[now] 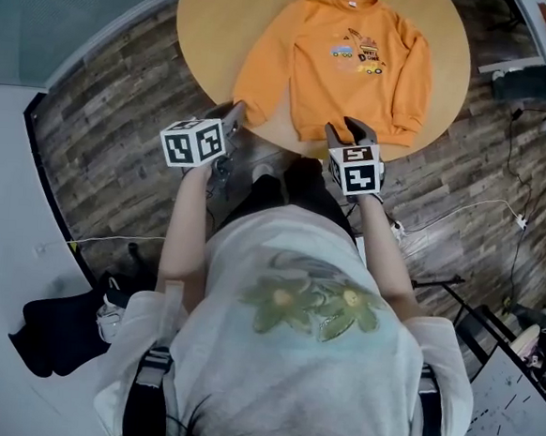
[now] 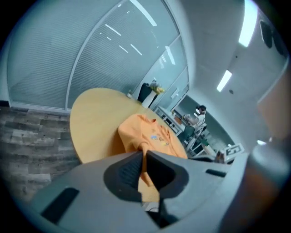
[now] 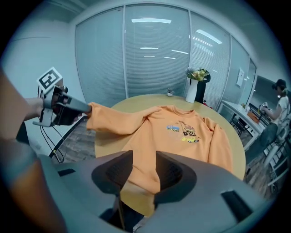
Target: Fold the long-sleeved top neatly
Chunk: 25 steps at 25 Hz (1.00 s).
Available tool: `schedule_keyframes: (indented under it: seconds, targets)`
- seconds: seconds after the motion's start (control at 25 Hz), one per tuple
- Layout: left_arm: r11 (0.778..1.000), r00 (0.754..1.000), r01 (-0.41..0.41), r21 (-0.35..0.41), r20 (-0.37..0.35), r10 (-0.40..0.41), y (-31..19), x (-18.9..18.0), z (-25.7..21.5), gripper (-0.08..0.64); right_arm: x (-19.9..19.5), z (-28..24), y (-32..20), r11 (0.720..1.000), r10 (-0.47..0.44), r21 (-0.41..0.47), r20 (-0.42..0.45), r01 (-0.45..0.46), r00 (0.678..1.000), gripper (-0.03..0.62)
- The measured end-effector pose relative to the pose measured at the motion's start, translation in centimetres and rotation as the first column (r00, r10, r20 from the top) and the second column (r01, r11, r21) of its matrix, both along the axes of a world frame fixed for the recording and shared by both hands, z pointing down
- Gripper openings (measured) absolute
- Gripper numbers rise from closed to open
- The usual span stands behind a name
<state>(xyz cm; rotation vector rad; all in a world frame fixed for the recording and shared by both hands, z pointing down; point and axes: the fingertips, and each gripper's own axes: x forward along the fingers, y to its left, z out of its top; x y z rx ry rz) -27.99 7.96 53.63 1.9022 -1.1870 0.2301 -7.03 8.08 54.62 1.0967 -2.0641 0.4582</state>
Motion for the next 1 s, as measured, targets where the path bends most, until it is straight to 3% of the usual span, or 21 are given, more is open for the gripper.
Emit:
schedule_keyframes:
  seconds: [0.12,0.2,0.48,0.68,0.8,0.88,1.0]
  targets:
    - [0.993,0.992,0.065,0.094,-0.116,-0.054,-3.0,-1.1,-4.8,0.021,0.6,-0.4,-0.4,1.000,0.014,0.011,-0.001,-0.014,1.000,0.152]
    - [0.983,0.986,0.101,0.153,-0.150,-0.078,-5.4,-2.2,-7.7,0.021,1.1,-0.7,-0.8,1.000,0.023,0.020,-0.005,-0.023,1.000,0.152]
    - [0.940,0.985,0.146,0.309,-0.131,-0.110,-13.7,-4.6,-15.6,0.021,3.5,-2.0,-3.1,0.997,0.059,0.047,-0.005,-0.059,0.998,0.152]
    - [0.890,0.959,0.274,0.365,-0.180,-0.221,-18.5,-7.7,-20.5,0.021,5.5,-2.8,-5.1,0.994,0.087,0.058,0.007,-0.088,0.996,0.152]
    - [0.865,0.947,0.308,0.397,-0.210,-0.242,-20.8,-8.3,-23.3,0.021,6.7,-3.0,-6.4,0.994,0.097,0.059,0.008,-0.098,0.995,0.152]
    - [0.860,0.949,0.301,0.413,-0.217,-0.228,-22.1,-7.3,-24.5,0.021,7.7,-3.1,-7.4,0.993,0.105,0.057,0.009,-0.105,0.994,0.152]
    - [0.871,0.961,0.259,0.419,-0.203,-0.188,-23.6,-4.4,-24.6,0.021,9.1,-2.8,-8.9,0.992,0.113,0.050,0.011,-0.113,0.994,0.152]
